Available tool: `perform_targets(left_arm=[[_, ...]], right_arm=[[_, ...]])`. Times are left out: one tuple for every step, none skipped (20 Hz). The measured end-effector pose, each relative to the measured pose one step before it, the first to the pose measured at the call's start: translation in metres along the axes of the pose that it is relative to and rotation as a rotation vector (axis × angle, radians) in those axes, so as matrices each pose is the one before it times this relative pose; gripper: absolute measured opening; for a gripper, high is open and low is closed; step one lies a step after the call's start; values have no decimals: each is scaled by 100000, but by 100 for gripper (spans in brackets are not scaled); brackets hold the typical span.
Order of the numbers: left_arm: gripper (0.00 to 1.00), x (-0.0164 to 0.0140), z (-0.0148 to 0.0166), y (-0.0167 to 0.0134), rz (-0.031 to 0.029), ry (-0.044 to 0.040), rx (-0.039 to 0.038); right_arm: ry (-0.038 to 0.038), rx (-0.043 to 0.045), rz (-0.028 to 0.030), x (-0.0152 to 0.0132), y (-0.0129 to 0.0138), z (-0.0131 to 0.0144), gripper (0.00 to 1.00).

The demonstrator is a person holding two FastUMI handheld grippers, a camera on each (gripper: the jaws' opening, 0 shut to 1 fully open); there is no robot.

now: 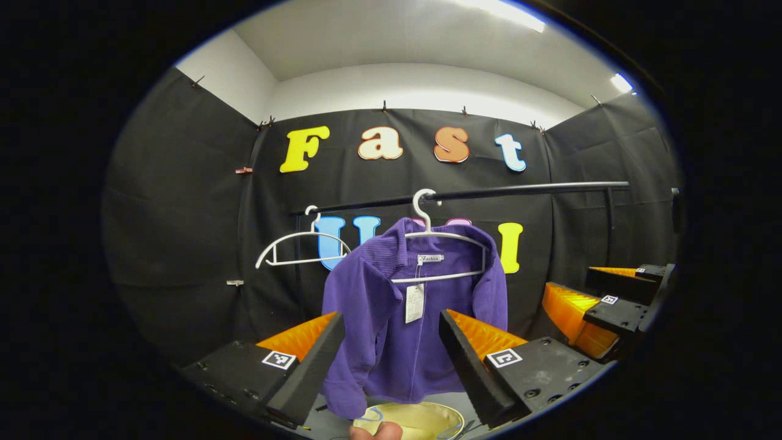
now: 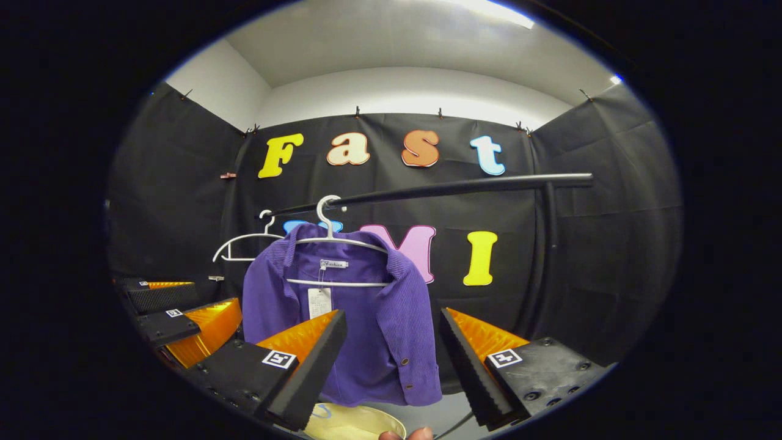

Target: Grasp the clothes on the hanger with both hands and then place them into the laundry hamper below.

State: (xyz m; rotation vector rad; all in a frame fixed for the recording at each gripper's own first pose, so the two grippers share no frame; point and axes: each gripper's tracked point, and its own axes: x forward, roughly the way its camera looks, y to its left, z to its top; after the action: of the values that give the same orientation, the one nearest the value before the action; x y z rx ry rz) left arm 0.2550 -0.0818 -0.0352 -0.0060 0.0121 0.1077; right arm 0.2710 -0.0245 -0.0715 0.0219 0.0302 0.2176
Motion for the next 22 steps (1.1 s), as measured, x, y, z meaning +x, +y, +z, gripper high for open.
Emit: perform_targets(left_arm=[[97, 1597, -587, 47, 804, 344, 896], [97, 1531, -553, -24, 579, 406, 749], [97, 1530, -577, 32, 961, 105, 664], [97, 1416, -400, 137, 1229, -28, 557], [97, 1287, -363, 279, 1824, -171, 539], [97, 1172, -99, 290, 2025, -406, 580], [97, 1180, 65, 327, 1906, -1004, 401], [97, 1207, 245, 155, 1141, -1119, 256], [98, 924, 45, -135, 716, -1040, 546], [97, 1182, -195, 4, 804, -430, 1431], [97, 1135, -223, 95, 1569, -288, 1576], [97, 994, -132, 212, 1991, -665, 1212], [97, 853, -223, 252, 2428, -317, 447], [97, 754, -145, 271, 2288, -143, -169], [96, 659, -261, 236, 2154, -362, -159], [96, 559, -221, 284, 1723, -46, -38], [96, 434, -263, 264, 1337, -158, 244], [95, 389, -121, 450, 1977, -458, 903], [83, 78, -141, 262, 944, -256, 696], [71, 28, -84, -121, -908, 295, 365], [59, 224, 19, 337, 750, -152, 982], [47, -205, 132, 301, -350, -321, 625]], right_arm=[[-71, -946, -540, 1677, -212, -417, 98], [-175, -687, -266, 1534, -161, -362, 96], [-38, 178, -175, 1596, 153, -388, 98], [51, 1104, 223, 1368, 254, -318, 98], [-119, 1545, 436, 1248, 268, -257, 98], [-87, 1074, 209, 1188, 177, -224, 98], [-743, 240, 111, 1204, 85, -106, 98], [-971, -430, -125, 1252, -1, 61, 98], [-1216, -699, 59, 1219, 20, 58, 98], [-780, -721, -120, 1202, 40, -200, 98], [-308, -219, -265, 1110, -42, -405, 98], [-536, 499, -236, 1078, 65, -467, 98], [-650, 623, -166, 1044, 96, -495, 99], [-168, -185, -377, 891, -71, -689, 98], [-95, -825, -599, 860, -115, -688, 98], [494, -1092, -971, 690, -265, -822, 98], [1042, -1271, -1427, 532, -432, -641, 98], [726, -76, -110, 437, -108, -510, 98], [-637, 2125, 1058, 394, -116, -182, 97], [-152, 3208, 1169, -89, -147, -150, 75], [1670, 1714, -1456, 288, -718, -425, 52], [1474, 1179, -3679, -39, -1430, -394, 30]])
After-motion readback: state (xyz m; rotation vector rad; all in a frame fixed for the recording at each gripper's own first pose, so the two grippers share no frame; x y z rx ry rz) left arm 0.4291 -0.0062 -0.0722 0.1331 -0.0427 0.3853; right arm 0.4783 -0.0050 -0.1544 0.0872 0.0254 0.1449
